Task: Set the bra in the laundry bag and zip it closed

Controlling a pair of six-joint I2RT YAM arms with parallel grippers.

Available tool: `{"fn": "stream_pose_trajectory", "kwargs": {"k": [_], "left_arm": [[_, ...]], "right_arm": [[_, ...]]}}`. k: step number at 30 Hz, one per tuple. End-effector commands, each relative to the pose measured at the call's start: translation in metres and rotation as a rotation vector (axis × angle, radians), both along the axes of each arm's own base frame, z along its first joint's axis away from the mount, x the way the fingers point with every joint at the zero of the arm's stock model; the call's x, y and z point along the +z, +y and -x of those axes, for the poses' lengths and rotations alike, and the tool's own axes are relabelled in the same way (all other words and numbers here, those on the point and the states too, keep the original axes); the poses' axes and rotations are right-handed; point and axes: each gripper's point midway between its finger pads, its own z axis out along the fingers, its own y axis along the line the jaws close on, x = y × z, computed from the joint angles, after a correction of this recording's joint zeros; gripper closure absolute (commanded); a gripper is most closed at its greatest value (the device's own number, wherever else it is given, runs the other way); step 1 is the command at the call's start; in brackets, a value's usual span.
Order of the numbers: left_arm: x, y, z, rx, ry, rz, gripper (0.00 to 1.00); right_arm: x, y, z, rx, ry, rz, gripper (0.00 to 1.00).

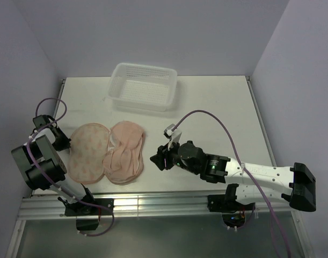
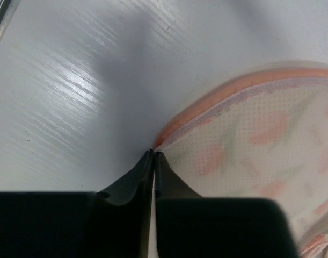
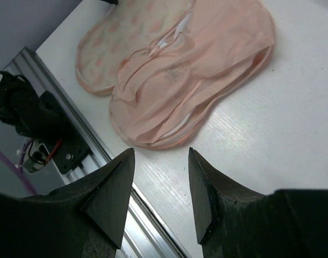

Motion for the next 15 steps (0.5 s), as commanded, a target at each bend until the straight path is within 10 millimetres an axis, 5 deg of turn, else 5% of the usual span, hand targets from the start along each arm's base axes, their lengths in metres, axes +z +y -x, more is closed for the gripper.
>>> {"fn": "stream_pose_trajectory", "kwargs": {"k": [1,4,8,15], "left_arm": [[-0.004,0.001,-0.003,-0.004,0.007,0.012,0.95],[0.008,0.001,-0.007,0.005,-0.029,0.004,1.00],[0.048,-0.011,-0.023,-0.015,-0.170,0.011,1.00],[0.110,-0.053,-0.032,-0.038,-0.361,0.086,1.00]], "right_arm": [[0.002,-0.001,-0.011,-0.028,0.016,-0.049,0.48],[-0.015,-0.004,-0.024,-0.061,0.065,-0.018,0.48],[-0.043,-0.007,-0.040,-0.118,0.152,0.023,0.47],[-0.079,0.005,-0.060,-0.184,0.283,0.028,0.39]]}}
